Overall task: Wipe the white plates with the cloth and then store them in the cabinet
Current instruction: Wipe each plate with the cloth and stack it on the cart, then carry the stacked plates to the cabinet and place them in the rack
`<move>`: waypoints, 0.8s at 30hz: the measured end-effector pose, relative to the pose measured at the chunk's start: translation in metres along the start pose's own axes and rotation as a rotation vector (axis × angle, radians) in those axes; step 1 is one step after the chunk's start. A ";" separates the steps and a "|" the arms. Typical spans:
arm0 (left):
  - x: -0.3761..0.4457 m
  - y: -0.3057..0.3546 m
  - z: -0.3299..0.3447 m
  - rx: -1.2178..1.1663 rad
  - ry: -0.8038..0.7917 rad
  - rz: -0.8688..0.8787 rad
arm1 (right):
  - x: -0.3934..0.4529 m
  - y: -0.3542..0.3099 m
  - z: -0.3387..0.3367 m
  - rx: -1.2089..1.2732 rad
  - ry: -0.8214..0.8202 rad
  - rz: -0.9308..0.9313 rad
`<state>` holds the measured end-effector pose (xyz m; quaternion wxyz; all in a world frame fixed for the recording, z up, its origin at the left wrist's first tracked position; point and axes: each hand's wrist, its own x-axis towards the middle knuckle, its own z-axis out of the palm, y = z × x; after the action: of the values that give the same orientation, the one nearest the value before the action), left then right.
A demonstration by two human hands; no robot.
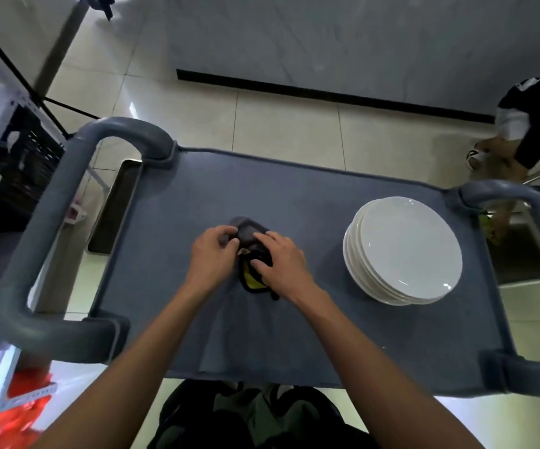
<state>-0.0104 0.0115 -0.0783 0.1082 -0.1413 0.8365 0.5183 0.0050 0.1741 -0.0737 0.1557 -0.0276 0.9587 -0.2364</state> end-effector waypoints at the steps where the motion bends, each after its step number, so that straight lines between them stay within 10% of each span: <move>1: 0.000 0.003 0.000 0.033 -0.007 0.042 | -0.001 0.000 -0.003 0.002 0.003 -0.002; 13: 0.008 0.064 0.038 0.136 -0.197 0.283 | -0.039 0.025 -0.089 0.266 0.421 0.025; 24: -0.012 0.136 0.140 0.214 -0.419 0.250 | -0.100 0.151 -0.148 0.161 0.567 0.484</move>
<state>-0.0421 0.1961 -0.0221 0.2283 0.0856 0.8570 0.4540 0.0567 0.3861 0.0097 -0.0629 0.2787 0.9208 -0.2656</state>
